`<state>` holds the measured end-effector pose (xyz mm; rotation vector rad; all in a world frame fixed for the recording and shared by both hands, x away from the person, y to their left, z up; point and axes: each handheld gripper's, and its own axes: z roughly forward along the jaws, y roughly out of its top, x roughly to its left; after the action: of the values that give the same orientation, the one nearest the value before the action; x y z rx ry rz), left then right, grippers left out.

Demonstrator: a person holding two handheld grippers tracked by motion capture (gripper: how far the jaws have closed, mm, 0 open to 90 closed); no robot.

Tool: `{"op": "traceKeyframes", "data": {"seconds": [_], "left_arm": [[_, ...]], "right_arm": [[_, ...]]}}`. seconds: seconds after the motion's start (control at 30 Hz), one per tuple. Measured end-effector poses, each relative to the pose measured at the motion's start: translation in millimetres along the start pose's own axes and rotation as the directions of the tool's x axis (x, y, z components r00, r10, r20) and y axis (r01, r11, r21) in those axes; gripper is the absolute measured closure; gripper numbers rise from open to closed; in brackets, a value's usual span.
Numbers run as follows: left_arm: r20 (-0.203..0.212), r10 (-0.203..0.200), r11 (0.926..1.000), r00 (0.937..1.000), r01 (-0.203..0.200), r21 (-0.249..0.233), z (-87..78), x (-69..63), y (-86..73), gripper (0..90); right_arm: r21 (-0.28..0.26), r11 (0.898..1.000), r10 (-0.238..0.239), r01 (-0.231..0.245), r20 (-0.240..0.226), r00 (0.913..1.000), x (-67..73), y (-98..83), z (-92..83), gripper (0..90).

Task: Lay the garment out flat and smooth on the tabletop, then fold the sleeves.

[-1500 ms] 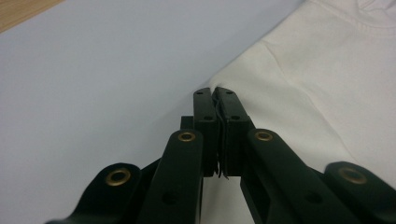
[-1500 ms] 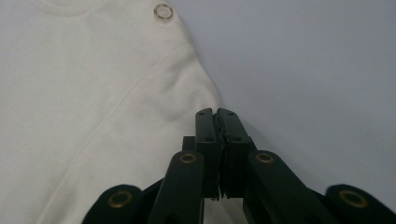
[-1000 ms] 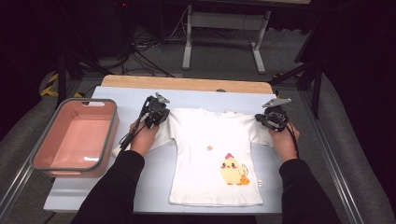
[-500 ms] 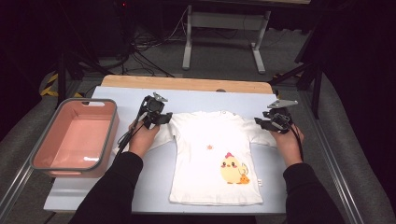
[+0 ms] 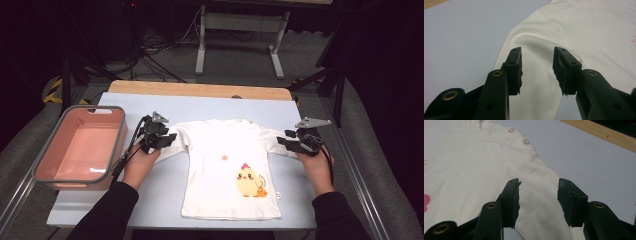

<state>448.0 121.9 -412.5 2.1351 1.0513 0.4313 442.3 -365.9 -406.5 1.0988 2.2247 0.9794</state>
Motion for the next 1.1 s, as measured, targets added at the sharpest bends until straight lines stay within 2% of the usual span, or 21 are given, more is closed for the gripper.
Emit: {"op": "traceKeyframes", "data": {"seconds": [0.13, 0.23, 0.37, 0.53, 0.6, 0.7, 0.87, 0.97, 1.1], "left_arm": [[0.013, 0.009, 0.9999, 0.9999, -0.009, -0.012, -9.2, -4.8, -12.7, 61.2], [0.050, -0.003, 0.9987, 0.9987, 0.006, -0.050, -18.9, -6.7, -22.6, 60.8], [0.097, -0.012, 0.9940, 0.9952, 0.023, -0.107, -33.7, -10.8, -35.0, 56.2], [0.120, -0.005, 0.9873, 0.9928, 0.023, -0.157, -50.7, -16.2, -46.1, 48.0], [0.135, -0.008, 0.9842, 0.9908, 0.031, -0.174, -57.3, -17.5, -49.8, 45.2], [0.154, -0.006, 0.9755, 0.9880, 0.040, -0.216, -66.8, -17.9, -55.5, 41.6], [0.123, 0.021, 0.9764, 0.9921, 0.006, -0.216, -72.9, -20.0, -58.6, 33.1], [0.128, 0.014, 0.9753, 0.9917, 0.015, -0.220, -73.8, -19.3, -58.8, 29.2], [0.135, 0.017, 0.9780, 0.9907, 0.012, -0.208, -74.8, -17.5, -57.8, 25.6]], "right_arm": [[0.002, 0.999, 0.053, -0.053, -0.012, 0.9985, -4.0, -14.0, -10.3, 55.3], [-0.008, 0.998, 0.060, -0.061, -0.017, 0.9980, -1.6, -21.8, -17.3, 54.7], [-0.067, 0.997, 0.044, -0.046, -0.033, 0.9985, 8.7, -26.3, -33.5, 50.0], [-0.148, 0.986, 0.068, -0.082, -0.097, 0.9930, 25.6, -28.5, -56.6, 41.0], [-0.175, 0.982, 0.052, -0.072, -0.115, 0.9920, 33.2, -29.8, -62.9, 38.3], [-0.203, 0.978, 0.014, -0.039, -0.125, 0.9921, 45.8, -31.4, -69.5, 30.0], [-0.251, 0.968, -0.015, -0.025, -0.158, 0.9874, 61.6, -35.7, -76.1, 21.0], [-0.267, 0.964, -0.035, -0.007, -0.155, 0.9873, 67.9, -38.1, -78.2, 14.5], [-0.294, 0.956, -0.048, 0.000, -0.157, 0.9864, 73.3, -40.2, -81.7, 10.3]]}}
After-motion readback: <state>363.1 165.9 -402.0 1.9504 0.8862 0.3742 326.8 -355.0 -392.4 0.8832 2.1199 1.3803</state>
